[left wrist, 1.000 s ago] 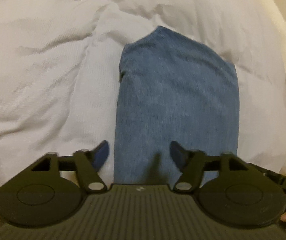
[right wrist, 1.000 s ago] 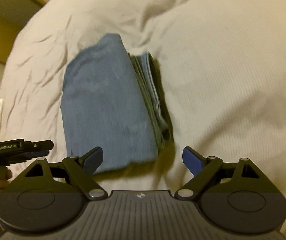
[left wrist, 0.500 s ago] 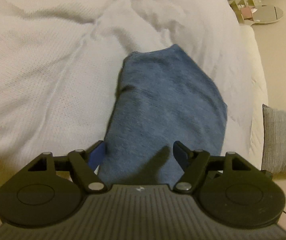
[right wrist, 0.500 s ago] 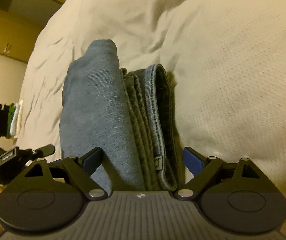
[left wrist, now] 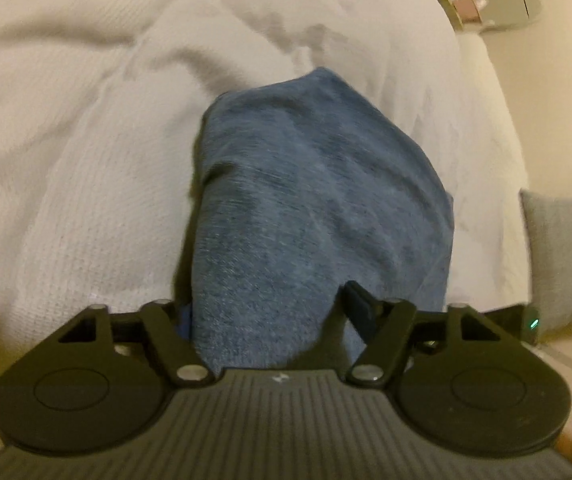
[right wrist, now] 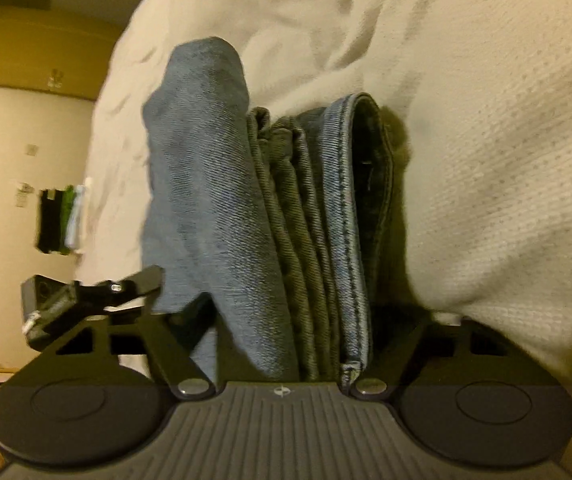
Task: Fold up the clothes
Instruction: 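Grasp the folded jeans with the right tool while the left tool grips its other side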
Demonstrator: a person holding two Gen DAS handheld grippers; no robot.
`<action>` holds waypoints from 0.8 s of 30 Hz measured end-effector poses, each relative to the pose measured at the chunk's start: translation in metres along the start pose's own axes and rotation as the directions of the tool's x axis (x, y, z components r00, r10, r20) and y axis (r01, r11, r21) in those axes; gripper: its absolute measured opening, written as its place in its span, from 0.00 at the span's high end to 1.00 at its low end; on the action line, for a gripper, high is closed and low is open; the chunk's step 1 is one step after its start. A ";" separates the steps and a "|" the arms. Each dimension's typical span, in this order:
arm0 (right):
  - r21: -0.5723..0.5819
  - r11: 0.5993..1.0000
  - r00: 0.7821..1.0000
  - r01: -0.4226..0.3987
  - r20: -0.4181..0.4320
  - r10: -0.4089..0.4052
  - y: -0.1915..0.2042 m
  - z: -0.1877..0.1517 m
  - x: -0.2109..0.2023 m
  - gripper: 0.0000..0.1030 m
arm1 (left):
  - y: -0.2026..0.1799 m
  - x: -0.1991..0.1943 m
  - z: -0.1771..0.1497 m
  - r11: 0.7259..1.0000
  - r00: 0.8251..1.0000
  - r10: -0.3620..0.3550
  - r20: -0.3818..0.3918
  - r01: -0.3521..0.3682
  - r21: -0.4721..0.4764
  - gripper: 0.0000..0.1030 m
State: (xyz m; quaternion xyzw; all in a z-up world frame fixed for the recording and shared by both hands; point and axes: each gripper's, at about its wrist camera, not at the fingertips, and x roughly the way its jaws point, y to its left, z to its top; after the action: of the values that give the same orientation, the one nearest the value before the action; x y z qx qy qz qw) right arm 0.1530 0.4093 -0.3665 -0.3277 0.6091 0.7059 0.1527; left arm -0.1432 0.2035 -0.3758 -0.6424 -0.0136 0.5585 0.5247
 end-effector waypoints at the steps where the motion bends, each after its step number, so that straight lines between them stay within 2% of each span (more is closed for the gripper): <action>1: 0.001 1.000 1.000 -0.013 -0.005 0.013 0.002 0.000 -0.002 0.45 | -0.007 -0.007 -0.001 1.000 1.000 0.005 0.013 -0.006 0.016 0.51; 2: -0.003 1.000 1.000 -0.018 -0.006 0.018 0.005 0.002 -0.003 0.46 | -0.012 -0.014 -0.001 1.000 1.000 0.005 0.024 -0.006 0.020 0.58; 3: -0.005 1.000 1.000 -0.028 -0.004 0.028 0.009 0.002 -0.006 0.49 | -0.017 -0.021 -0.001 1.000 0.999 0.004 0.033 -0.005 0.022 0.59; 7: -0.011 0.995 0.995 -0.099 0.006 0.099 0.036 0.000 -0.021 0.55 | -0.033 -0.070 -0.003 1.000 0.995 0.008 0.101 -0.011 0.020 0.59; 10: -0.048 0.987 0.988 -0.153 0.002 0.153 0.068 0.000 -0.027 0.56 | -0.040 -0.116 -0.005 1.000 0.984 0.013 0.179 -0.013 0.000 0.59; 13: -0.102 0.973 0.978 -0.206 -0.023 0.205 0.111 0.003 -0.025 0.57 | -0.042 -0.175 -0.011 0.999 0.959 0.030 0.281 -0.026 -0.021 0.59; 17: -0.182 0.945 0.962 -0.272 -0.067 0.264 0.176 0.005 -0.013 0.57 | -0.035 -0.252 -0.021 0.997 0.913 0.070 0.402 -0.046 -0.068 0.60; 24: -0.284 0.893 0.936 -0.350 -0.154 0.318 0.299 -0.007 0.043 0.57 | 0.010 -0.375 -0.030 0.989 0.842 0.133 0.522 -0.082 -0.121 0.60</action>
State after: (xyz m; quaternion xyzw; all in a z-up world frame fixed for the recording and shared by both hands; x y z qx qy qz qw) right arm -0.0602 0.3314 -0.1676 -0.2740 0.5463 0.7896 -0.0553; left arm -0.2675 -0.0474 -0.1238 -0.4876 -0.1475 0.7409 0.4378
